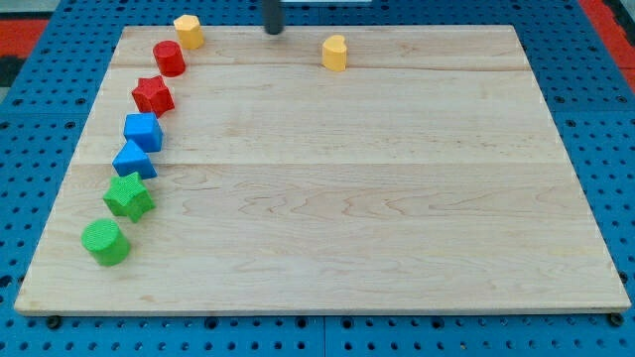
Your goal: Move the yellow heart into a red circle
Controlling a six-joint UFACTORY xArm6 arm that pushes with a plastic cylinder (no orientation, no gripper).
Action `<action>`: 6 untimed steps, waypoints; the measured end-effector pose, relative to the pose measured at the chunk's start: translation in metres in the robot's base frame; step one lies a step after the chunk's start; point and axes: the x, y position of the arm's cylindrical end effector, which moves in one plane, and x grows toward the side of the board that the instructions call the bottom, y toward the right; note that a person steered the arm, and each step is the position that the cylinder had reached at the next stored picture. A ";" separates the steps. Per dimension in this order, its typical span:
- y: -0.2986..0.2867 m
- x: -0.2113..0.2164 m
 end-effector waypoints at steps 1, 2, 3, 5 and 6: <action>0.073 0.002; 0.118 0.006; 0.119 0.036; 0.082 0.036; 0.074 0.044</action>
